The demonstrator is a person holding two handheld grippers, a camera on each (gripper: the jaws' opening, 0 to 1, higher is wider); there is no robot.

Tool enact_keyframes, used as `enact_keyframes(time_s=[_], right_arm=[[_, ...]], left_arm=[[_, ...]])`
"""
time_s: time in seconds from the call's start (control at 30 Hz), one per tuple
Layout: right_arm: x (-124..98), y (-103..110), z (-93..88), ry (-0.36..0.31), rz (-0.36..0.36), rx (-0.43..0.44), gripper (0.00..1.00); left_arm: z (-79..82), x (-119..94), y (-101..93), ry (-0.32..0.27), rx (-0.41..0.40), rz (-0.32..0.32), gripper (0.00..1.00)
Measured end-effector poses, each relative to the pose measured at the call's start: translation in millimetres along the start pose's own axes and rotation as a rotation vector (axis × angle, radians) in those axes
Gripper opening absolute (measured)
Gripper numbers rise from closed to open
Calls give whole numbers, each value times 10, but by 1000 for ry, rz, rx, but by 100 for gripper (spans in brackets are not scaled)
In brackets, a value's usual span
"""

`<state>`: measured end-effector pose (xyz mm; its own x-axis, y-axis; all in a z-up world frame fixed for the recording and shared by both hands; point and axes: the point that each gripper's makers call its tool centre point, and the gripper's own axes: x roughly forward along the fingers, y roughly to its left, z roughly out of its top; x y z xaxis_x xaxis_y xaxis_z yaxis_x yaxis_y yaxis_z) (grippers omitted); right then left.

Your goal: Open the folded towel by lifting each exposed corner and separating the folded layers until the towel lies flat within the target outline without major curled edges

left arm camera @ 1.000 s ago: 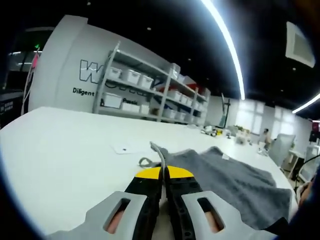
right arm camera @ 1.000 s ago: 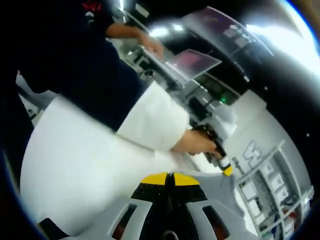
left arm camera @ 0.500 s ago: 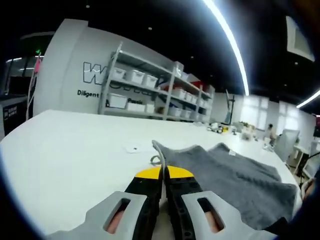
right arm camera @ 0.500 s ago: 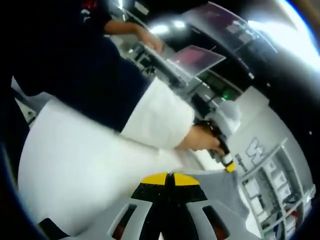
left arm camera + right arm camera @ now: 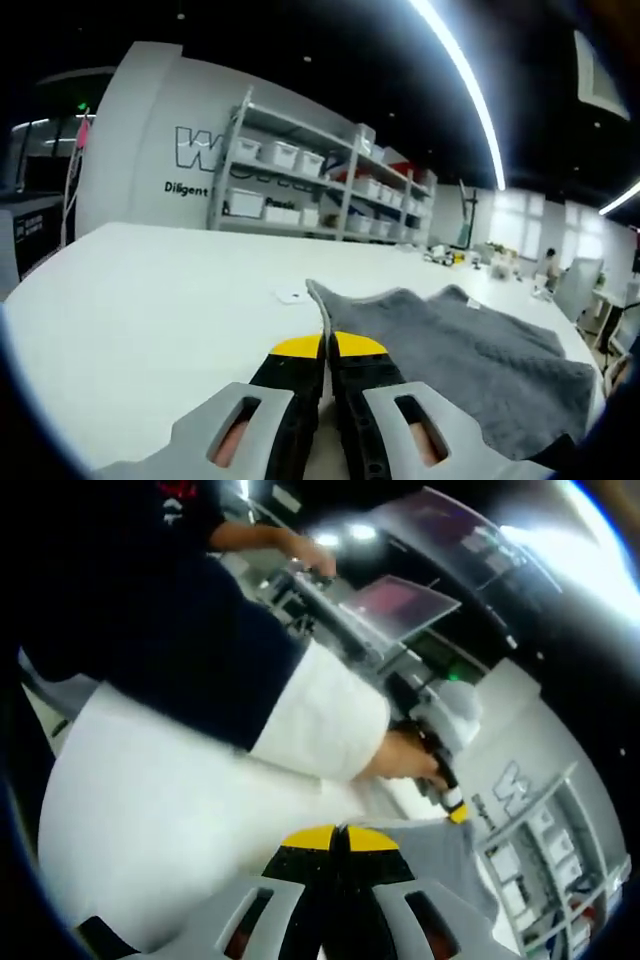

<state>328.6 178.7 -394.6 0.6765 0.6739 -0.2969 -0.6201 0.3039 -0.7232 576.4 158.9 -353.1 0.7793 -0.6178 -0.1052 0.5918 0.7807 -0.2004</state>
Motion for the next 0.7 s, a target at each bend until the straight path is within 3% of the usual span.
enact_keyframes(time_s=[0.7], right_arm=[[248, 161, 198, 3, 34, -36, 0]], left_arm=[[33, -164, 405, 22, 23, 47, 2]])
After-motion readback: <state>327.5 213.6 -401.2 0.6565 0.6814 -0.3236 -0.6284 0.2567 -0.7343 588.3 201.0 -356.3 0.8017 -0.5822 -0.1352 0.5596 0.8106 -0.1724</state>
